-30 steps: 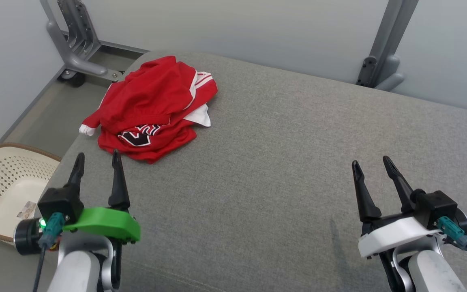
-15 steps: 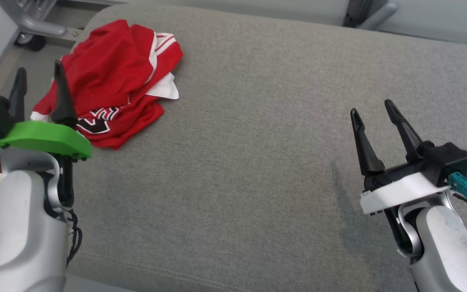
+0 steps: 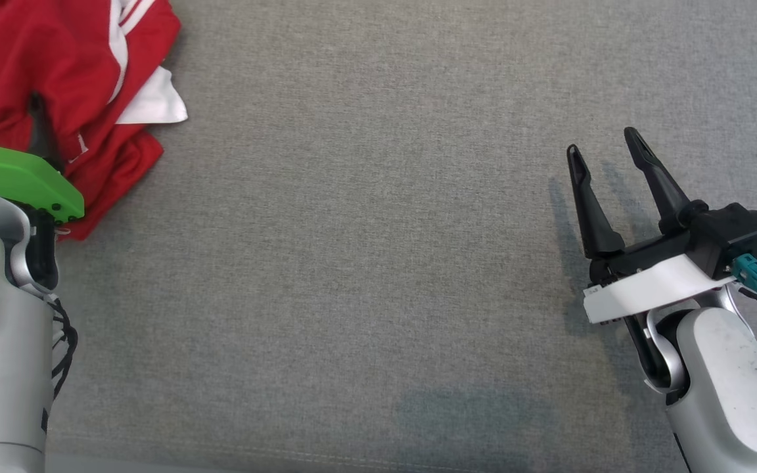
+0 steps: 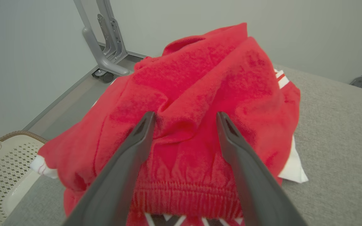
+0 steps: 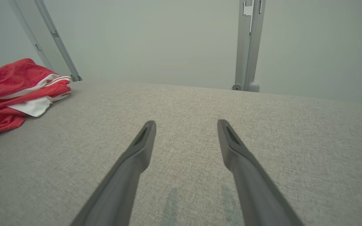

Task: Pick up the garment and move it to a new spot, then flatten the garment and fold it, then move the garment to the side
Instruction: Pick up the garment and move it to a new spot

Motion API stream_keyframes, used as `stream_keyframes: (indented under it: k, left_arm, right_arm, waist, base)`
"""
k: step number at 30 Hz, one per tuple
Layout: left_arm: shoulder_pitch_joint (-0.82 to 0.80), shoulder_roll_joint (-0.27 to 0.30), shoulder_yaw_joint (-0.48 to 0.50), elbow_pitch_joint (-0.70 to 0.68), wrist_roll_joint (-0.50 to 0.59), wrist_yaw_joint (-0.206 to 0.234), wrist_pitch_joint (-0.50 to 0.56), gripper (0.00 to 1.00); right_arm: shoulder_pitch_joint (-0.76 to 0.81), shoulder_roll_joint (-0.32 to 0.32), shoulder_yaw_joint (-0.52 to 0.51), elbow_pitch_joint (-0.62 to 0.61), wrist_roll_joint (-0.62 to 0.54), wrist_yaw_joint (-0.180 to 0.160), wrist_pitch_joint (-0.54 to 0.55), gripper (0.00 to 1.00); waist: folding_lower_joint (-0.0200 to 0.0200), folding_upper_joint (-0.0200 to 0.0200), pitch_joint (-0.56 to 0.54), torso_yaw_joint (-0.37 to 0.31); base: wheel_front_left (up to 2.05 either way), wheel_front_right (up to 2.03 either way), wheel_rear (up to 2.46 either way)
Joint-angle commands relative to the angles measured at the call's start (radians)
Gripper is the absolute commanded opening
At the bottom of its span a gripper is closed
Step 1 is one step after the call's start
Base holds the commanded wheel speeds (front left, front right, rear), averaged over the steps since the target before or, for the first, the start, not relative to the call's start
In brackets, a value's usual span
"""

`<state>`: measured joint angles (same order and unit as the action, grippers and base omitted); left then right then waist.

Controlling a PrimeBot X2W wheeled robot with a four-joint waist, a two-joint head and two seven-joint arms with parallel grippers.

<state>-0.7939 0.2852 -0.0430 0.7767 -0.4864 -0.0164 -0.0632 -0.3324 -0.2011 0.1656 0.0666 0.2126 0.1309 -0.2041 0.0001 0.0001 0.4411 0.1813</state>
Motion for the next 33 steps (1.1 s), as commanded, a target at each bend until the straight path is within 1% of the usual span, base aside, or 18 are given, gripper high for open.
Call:
stream_keyframes:
  k: [1,3,4,6,7,10,12,15,18,23,28,29,33]
  left_arm:
    - [-0.031,0.017,0.001,0.034,0.005,0.001,-0.009,1.0]
    - [-0.048,0.024,-0.001,0.073,0.01,0.006,-0.02,1.0]
    - [-0.058,0.029,-0.003,0.087,0.014,0.001,-0.026,0.92]
    - [-0.071,0.039,-0.011,0.109,0.028,0.002,-0.054,0.02]
    - [-0.076,0.039,-0.013,0.117,0.029,0.003,-0.069,0.0]
    - [-0.082,0.042,-0.021,0.133,0.037,-0.007,-0.112,0.0]
    - [-0.079,0.048,-0.025,0.129,0.044,-0.004,-0.143,0.0]
    - [-0.056,0.051,-0.026,0.096,0.055,-0.001,-0.176,0.0]
    - [-0.016,0.053,-0.02,0.026,0.067,0.007,-0.194,0.0]
    - [0.104,0.041,-0.001,-0.166,0.083,0.04,-0.2,0.0]
    - [0.291,0.032,0.012,-0.415,0.095,0.099,-0.198,0.0]
    - [0.291,0.032,0.012,-0.415,0.095,0.099,-0.198,0.0]
    - [0.448,0.022,0.011,-0.637,0.11,0.157,-0.162,0.0]
  right_arm:
    - [-0.011,-0.002,0.002,0.003,0.005,0.0,-0.008,1.0]
    - [-0.013,-0.002,0.004,0.006,0.007,0.0,-0.01,1.0]
    - [-0.014,-0.002,0.004,0.007,0.007,0.0,-0.01,1.0]
    - [-0.013,-0.001,0.003,0.012,0.007,0.0,-0.01,1.0]
    - [-0.012,0.001,0.003,0.014,0.007,0.0,-0.011,1.0]
    - [-0.002,0.006,0.002,0.023,0.008,0.0,-0.014,1.0]
    - [0.004,0.011,0.004,0.03,0.009,0.0,-0.019,1.0]
    - [0.016,0.021,0.002,0.04,0.012,0.0,-0.023,1.0]
    - [0.029,0.032,-0.007,0.044,0.008,0.0,-0.03,1.0]
    - [0.057,0.053,-0.025,0.054,0.0,0.0,-0.038,1.0]
    - [0.084,0.076,-0.043,0.064,-0.007,0.0,-0.046,1.0]
    - [0.084,0.076,-0.043,0.064,-0.007,0.0,-0.046,1.0]
    - [0.105,0.089,-0.064,0.063,-0.008,0.0,-0.051,1.0]
  waist:
    - [-0.0001,-0.0001,0.048,-0.044]
    - [-0.0001,-0.0001,0.049,-0.045]
    - [-0.0001,-0.0001,0.049,-0.044]
    - [-0.0001,-0.0001,0.046,-0.042]
    - [-0.0001,-0.0001,0.043,-0.04]
    - [-0.0001,-0.0001,0.026,-0.033]
    - [-0.0001,-0.0001,0.009,-0.03]
    - [-0.0001,-0.0001,-0.026,-0.027]
    - [-0.0001,-0.0001,-0.066,-0.025]
    - [-0.0001,-0.0001,-0.138,-0.03]
    - [-0.0001,-0.0001,-0.201,-0.047]
    - [-0.0001,-0.0001,-0.201,-0.047]
    - [-0.0001,-0.0001,-0.235,-0.064]
  base:
    - [0.0,0.0,0.0]
    - [0.0,0.0,0.0]
    - [0.0,0.0,0.0]
    - [0.0,0.0,0.0]
    - [0.0,0.0,0.0]
    - [0.0,0.0,0.0]
    - [0.0,0.0,0.0]
    - [0.0,0.0,0.0]
    - [0.0,0.0,0.0]
    - [0.0,0.0,0.0]
    - [0.0,0.0,0.0]
    - [0.0,0.0,0.0]
    - [0.0,0.0,0.0]
